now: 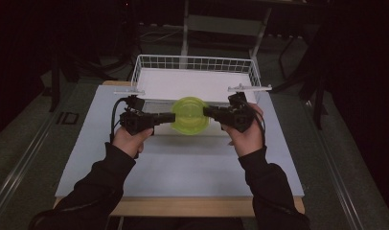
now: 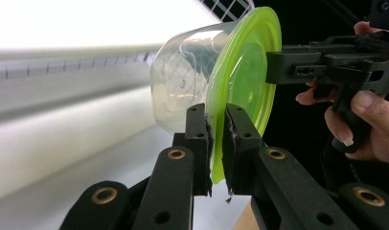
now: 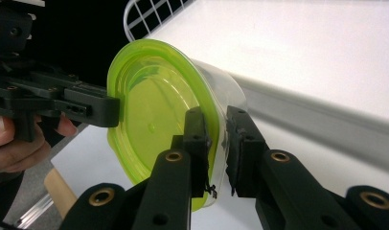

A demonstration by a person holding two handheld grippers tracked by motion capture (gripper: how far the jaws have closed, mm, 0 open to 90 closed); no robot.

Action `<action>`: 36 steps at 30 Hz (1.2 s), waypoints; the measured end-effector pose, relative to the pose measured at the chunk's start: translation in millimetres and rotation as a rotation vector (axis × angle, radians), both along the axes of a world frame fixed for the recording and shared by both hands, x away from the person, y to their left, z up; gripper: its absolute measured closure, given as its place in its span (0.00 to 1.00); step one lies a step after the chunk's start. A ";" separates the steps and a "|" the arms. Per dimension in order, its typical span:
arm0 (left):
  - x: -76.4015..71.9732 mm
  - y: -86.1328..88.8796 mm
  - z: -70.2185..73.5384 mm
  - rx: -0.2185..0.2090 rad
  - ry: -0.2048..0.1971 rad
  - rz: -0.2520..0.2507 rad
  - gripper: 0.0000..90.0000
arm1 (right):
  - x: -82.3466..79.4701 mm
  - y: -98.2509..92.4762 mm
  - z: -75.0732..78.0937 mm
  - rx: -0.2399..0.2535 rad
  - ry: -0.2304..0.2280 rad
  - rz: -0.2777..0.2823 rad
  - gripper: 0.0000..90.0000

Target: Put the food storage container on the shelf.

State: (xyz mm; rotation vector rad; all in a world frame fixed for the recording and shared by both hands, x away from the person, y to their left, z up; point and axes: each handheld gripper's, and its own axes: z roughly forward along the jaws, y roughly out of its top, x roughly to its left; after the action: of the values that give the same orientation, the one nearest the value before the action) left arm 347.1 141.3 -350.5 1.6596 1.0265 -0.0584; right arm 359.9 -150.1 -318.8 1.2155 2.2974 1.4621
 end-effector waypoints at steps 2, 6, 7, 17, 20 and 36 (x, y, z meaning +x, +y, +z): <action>4.1 0.2 7.8 -0.011 -0.002 0.004 0.92 | 3.6 0.2 8.2 0.005 0.000 -0.002 0.89; 11.1 -1.2 17.8 -0.009 0.000 0.016 0.92 | 12.0 0.9 21.4 -0.003 0.000 -0.007 0.89; 13.3 -2.0 20.1 -0.008 0.001 0.019 0.92 | 14.2 1.0 24.3 -0.007 -0.001 -0.009 0.89; 41.2 -4.9 35.1 -0.017 0.032 0.074 0.92 | 39.7 3.8 42.2 -0.012 0.011 -0.045 0.88; 51.5 -6.5 34.3 -0.006 0.046 0.090 0.91 | 52.5 6.1 43.6 -0.014 0.030 -0.064 0.88; 89.7 -14.2 22.2 -0.002 0.132 0.086 0.90 | 91.0 4.4 37.5 -0.063 0.155 -0.113 0.88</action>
State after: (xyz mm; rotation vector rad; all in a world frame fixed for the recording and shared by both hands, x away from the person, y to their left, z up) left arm 436.9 127.1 -328.3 1.6242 1.1961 -0.1132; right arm 450.8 -145.7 -281.2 1.4617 2.3082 1.2904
